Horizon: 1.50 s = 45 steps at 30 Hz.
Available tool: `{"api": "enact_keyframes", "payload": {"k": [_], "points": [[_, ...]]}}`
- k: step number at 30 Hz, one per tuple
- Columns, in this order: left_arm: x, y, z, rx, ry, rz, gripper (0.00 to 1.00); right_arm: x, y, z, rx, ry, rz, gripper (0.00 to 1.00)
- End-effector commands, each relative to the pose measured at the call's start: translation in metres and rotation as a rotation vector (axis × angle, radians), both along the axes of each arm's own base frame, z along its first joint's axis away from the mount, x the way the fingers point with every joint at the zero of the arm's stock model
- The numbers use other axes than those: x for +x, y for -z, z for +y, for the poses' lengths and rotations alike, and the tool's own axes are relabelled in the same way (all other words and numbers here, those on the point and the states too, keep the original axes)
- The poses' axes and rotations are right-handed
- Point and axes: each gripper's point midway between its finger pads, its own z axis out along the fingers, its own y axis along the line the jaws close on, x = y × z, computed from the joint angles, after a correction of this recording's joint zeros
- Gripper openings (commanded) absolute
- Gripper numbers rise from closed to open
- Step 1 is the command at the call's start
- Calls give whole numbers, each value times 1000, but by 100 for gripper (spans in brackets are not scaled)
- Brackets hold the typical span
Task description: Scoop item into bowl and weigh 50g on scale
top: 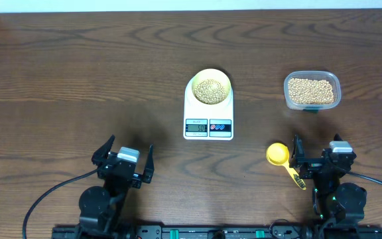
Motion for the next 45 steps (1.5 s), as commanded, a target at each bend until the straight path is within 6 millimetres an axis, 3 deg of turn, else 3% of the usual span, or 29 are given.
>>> {"api": "enact_keyframes", "payload": {"k": [1,15,21,27,33,45], "points": [[5,8,2,-15,-18,-7,98,0,0,-5,-12,18,-3,99],[17,34,0,-20,-18,-28,98,0,0,-5,-12,18,-3,99],[19,33,6,-69,-61,-31,98,0,0,-5,-12,18,-3,99],[24,16,11,-86,-94,-119,98,0,0,-5,-12,18,-3,99],[24,31,33,-288,-260,-38,98,0,0,-5,-12,18,-3,99],[23,34,44,-284,-304,-31,98,0,0,-5,-12,18,-3,99]]}}
